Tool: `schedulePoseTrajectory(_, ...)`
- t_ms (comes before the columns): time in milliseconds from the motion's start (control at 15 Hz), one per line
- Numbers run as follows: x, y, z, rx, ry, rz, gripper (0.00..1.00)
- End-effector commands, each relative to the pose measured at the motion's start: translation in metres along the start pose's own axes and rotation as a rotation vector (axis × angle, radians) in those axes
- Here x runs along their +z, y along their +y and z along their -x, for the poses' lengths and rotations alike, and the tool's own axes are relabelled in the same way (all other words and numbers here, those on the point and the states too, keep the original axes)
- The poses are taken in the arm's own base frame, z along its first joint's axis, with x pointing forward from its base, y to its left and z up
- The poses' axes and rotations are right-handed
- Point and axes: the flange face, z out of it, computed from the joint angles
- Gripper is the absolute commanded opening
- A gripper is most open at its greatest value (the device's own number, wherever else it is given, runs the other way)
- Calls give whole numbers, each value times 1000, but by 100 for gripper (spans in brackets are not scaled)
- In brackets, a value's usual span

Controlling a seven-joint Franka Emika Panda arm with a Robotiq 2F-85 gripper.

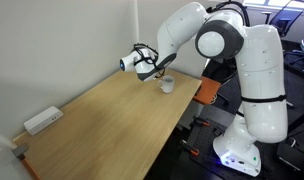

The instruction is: Pick up the pen and put it in the cup

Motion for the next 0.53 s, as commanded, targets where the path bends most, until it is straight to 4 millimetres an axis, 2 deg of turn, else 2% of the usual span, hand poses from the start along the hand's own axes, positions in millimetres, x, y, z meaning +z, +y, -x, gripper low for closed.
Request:
schedulePoseTrajectory(0,5,12,12,14,5,-1,3)
schedulePoseTrajectory(467,23,21,30,7,-4,27,3)
